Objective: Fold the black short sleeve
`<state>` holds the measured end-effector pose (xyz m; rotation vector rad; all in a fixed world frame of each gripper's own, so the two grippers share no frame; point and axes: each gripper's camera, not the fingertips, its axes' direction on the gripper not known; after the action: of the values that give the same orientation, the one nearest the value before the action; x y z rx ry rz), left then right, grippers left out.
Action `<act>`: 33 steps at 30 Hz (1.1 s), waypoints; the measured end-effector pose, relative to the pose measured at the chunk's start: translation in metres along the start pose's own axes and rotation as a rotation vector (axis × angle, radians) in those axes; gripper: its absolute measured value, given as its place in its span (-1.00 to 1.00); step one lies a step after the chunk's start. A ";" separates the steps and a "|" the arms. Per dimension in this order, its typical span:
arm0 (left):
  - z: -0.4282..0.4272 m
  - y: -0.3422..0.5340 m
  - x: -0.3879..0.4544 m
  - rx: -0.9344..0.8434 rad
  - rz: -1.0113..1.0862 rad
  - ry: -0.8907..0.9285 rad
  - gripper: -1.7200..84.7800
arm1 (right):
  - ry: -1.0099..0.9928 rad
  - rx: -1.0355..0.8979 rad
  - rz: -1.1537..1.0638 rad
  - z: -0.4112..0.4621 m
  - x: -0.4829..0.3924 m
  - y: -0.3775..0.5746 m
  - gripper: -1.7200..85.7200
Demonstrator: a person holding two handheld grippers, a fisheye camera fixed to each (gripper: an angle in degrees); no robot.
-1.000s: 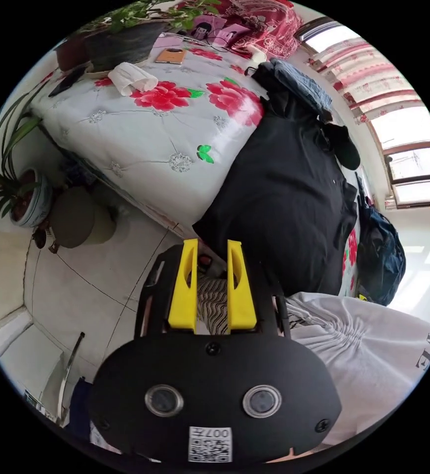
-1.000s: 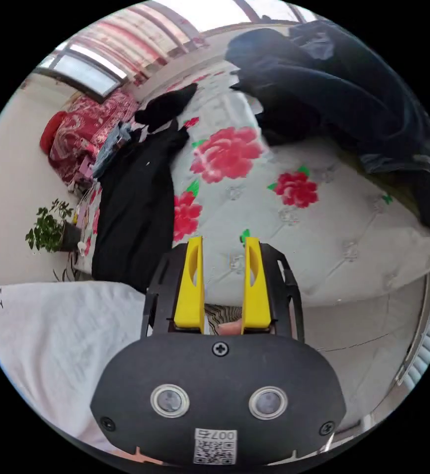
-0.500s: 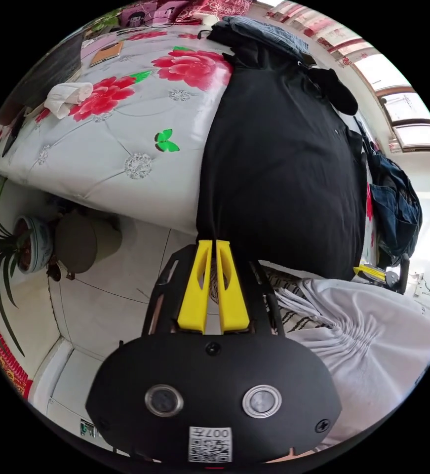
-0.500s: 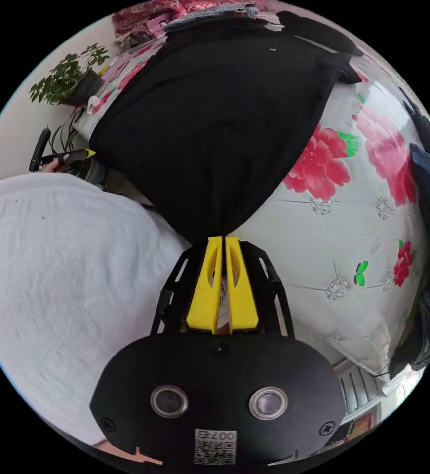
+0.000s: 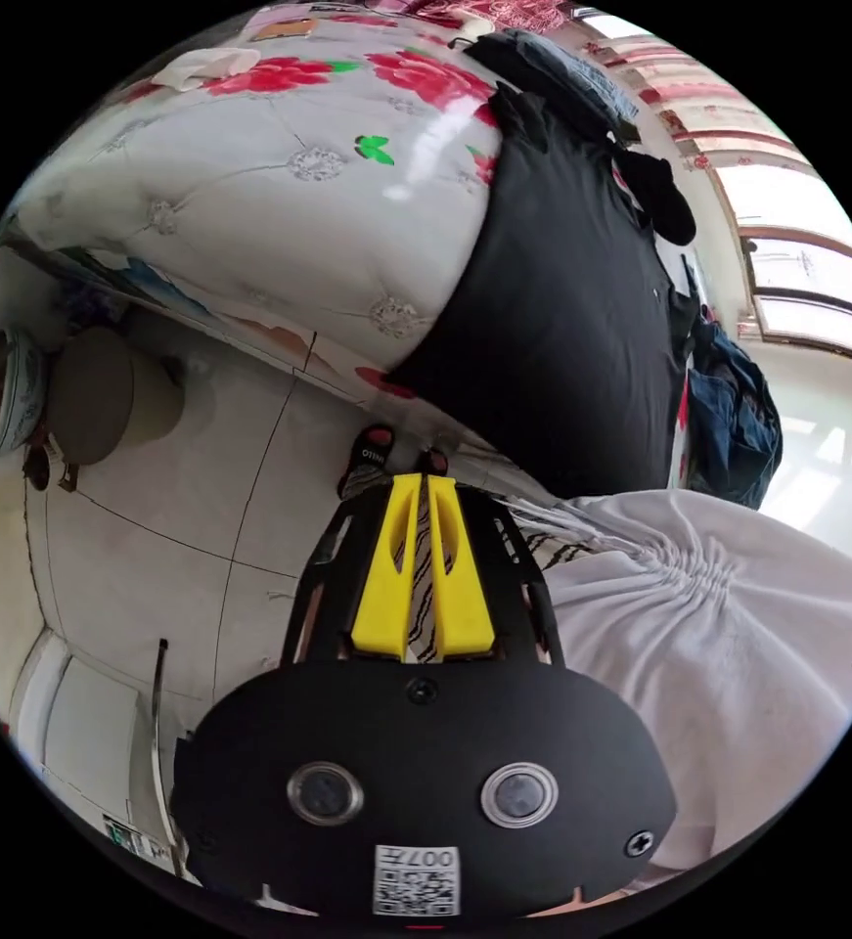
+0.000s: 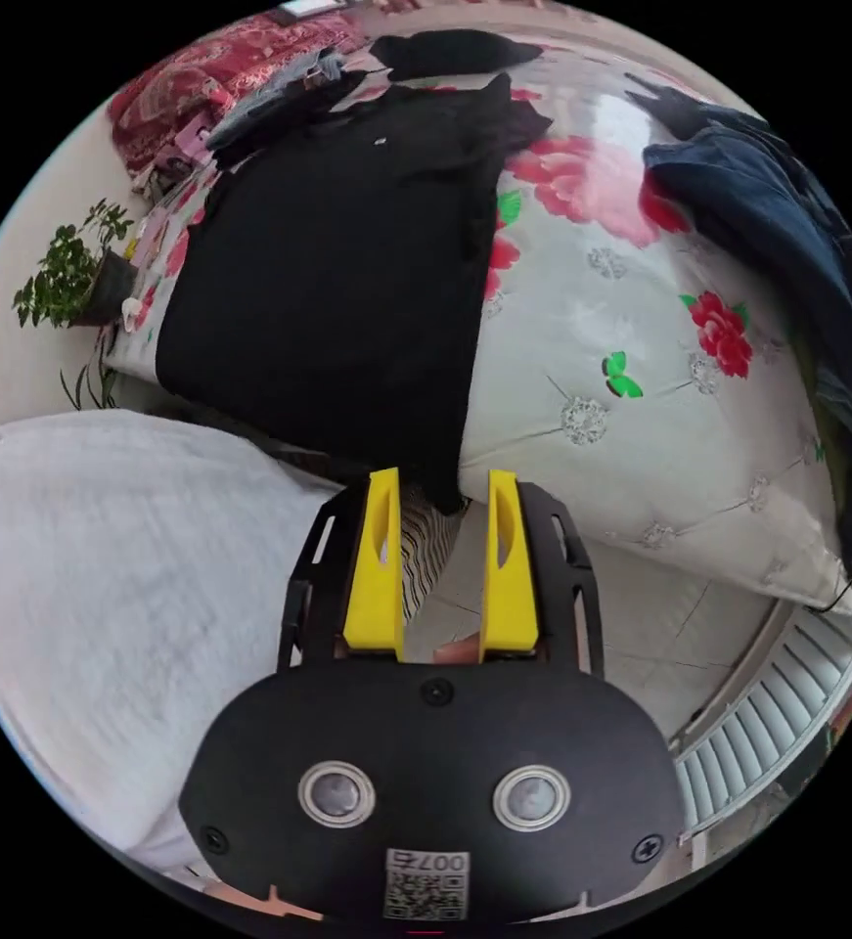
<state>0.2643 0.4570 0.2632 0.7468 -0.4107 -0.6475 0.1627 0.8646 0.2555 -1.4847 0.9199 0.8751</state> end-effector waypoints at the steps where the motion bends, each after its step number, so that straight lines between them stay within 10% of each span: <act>1: -0.006 -0.005 -0.005 0.033 0.013 0.001 -0.98 | -0.024 0.035 0.022 -0.007 0.005 -0.004 -0.79; 12: -0.016 -0.144 0.062 0.248 0.419 0.063 -0.82 | -0.184 0.466 0.200 -0.124 0.072 -0.125 -0.75; 33: 0.267 -0.394 0.467 -0.067 1.186 0.147 -0.68 | -0.277 0.470 0.361 -0.157 0.286 -0.255 -0.95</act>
<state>0.3037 -0.2062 0.2080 0.3696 -0.6005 0.5031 0.5184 0.7047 0.1181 -0.7852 1.1090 1.0092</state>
